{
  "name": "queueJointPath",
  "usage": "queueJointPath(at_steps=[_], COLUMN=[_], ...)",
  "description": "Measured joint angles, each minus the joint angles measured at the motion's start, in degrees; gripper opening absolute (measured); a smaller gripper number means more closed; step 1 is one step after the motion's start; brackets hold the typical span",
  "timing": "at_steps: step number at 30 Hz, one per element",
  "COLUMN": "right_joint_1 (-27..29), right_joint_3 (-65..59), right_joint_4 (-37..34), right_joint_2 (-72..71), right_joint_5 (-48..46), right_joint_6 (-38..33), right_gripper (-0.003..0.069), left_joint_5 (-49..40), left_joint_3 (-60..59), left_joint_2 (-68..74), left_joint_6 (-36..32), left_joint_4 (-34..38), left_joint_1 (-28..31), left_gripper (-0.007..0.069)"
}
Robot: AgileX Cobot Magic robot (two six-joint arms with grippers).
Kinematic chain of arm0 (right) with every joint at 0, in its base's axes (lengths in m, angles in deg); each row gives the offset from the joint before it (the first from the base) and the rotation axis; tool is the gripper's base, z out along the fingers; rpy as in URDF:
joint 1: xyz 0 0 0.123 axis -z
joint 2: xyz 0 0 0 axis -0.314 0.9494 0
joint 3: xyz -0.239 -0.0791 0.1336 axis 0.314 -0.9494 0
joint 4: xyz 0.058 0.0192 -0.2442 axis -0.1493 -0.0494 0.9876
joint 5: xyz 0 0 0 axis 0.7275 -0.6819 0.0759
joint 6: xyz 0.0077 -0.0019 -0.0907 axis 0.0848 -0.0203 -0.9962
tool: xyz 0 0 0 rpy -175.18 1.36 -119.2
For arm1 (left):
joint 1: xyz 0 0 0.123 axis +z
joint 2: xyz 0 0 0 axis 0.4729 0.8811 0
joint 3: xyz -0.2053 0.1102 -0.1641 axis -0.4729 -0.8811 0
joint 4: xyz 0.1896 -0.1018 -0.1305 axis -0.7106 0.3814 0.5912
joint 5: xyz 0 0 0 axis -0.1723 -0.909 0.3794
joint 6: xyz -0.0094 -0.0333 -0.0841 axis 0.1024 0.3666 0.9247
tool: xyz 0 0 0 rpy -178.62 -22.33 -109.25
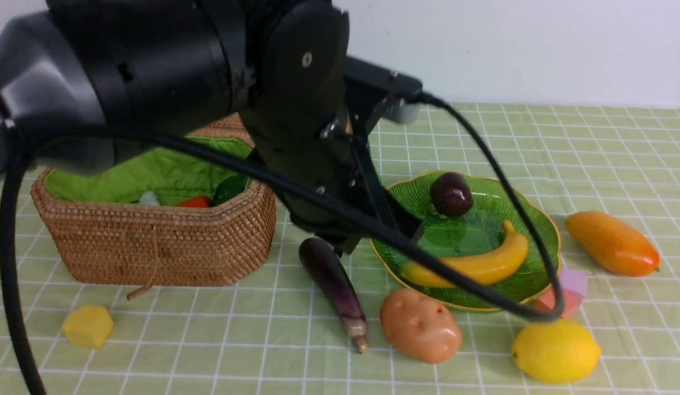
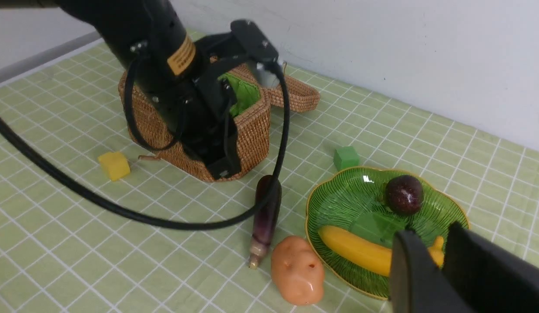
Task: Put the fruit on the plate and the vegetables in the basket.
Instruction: Use the left arm to grab an eggplant and put it into the left basket
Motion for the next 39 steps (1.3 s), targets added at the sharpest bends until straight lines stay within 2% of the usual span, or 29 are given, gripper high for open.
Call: queueJointPath(at_steps=[6, 9, 14, 17, 18, 19, 21, 26, 37, 39], right_joint_1=[0.0, 0.0, 0.0, 0.0, 0.0, 0.0, 0.0, 0.0, 0.0, 0.0], right_joint_3=[0.0, 0.0, 0.0, 0.0, 0.0, 0.0, 0.0, 0.0, 0.0, 0.0], right_joint_4=[-1.32, -1.87, -1.87, -1.87, -1.87, -1.87, -1.87, -1.87, -1.87, -1.87], right_joint_2=[0.0, -0.05, -0.69, -1.79, -1.85, -2.3, -2.51, -2.55, -2.55, -2.55], right_joint_5=[-0.17, -0.54, -1.34, -1.62, -1.68, -1.8, -2.01, -2.01, -2.02, -2.07], right_joint_6=[0.0, 0.0, 0.0, -0.3, -0.33, -0.73, -0.97, -1.1, -1.3, -1.3], right_gripper=[0.0129, 0.0129, 0.0132, 0.0132, 0.0132, 0.0132, 0.0132, 0.0133, 0.0139, 0.0139], left_joint_5=[5.13, 9.36, 14.4, 17.23, 17.63, 19.55, 21.2, 23.68, 24.35, 24.36], left_joint_3=[-8.09, -8.33, -8.33, -8.33, -8.33, -8.33, -8.33, -8.33, -8.33, -8.33], left_joint_2=[1.8, 4.85, 8.28, 9.55, 9.71, 10.49, 11.32, 13.99, 20.45, 20.75], left_joint_6=[5.36, 5.92, 9.87, 15.58, 16.44, 20.01, 22.17, 24.09, 24.48, 24.48], left_joint_4=[1.3, 1.3, -0.89, -2.37, -2.6, -3.19, -3.32, -4.72, -8.35, -8.35], left_joint_1=[0.0, 0.0, 0.26, 1.25, 1.42, 2.48, 3.45, 4.14, 4.14, 4.14], left_gripper=[-0.0004, 0.0079, 0.0315, 0.0467, 0.0484, 0.0547, 0.0582, 0.0589, 0.0489, 0.0445])
